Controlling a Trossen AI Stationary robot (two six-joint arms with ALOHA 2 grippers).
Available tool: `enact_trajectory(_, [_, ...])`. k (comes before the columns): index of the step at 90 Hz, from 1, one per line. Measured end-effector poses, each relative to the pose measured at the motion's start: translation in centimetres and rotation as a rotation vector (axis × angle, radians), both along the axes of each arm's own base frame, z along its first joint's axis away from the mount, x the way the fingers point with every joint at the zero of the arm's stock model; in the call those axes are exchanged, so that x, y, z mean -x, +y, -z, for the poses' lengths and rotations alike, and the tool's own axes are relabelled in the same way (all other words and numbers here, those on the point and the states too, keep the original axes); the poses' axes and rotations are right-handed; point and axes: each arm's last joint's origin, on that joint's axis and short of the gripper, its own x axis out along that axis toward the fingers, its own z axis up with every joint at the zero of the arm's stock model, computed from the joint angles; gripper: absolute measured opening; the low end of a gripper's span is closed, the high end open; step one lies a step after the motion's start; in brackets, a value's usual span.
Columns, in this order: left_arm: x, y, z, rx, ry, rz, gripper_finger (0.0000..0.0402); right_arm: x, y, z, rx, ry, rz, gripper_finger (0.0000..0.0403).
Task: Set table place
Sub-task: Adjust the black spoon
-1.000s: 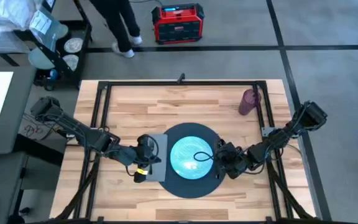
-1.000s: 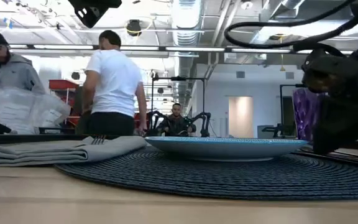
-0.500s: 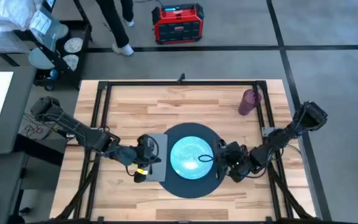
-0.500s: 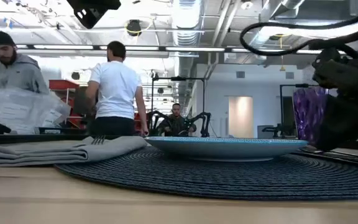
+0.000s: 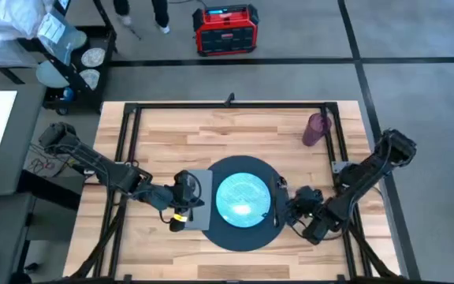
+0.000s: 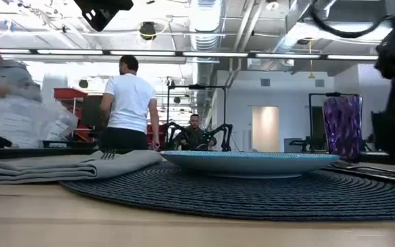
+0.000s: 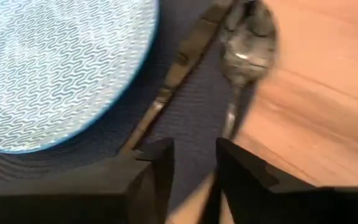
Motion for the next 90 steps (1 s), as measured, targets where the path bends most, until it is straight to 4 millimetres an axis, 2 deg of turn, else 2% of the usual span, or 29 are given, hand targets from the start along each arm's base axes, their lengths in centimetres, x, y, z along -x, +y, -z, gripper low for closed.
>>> enact_trajectory(7, [0.0, 0.0, 0.0, 0.000, 0.000, 0.001, 0.0000, 0.4, 0.4, 0.1, -0.027, 0.015, -0.007, 0.0018])
enact_trajectory(18, [0.0, 0.0, 0.0, 0.000, 0.000, 0.001, 0.0000, 0.8, 0.6, 0.4, -0.071, 0.046, -0.002, 0.0004])
enact_trajectory(61, [0.0, 0.0, 0.0, 0.003, 0.000, -0.001, 0.0000, 1.8, 0.4, 1.3, -0.137, 0.132, 0.030, 0.0000])
enact_trajectory(90, [0.0, 0.0, 0.0, 0.004, 0.000, -0.002, 0.0000, 1.1, 1.1, 1.2, -0.195, 0.108, -0.059, 0.0000])
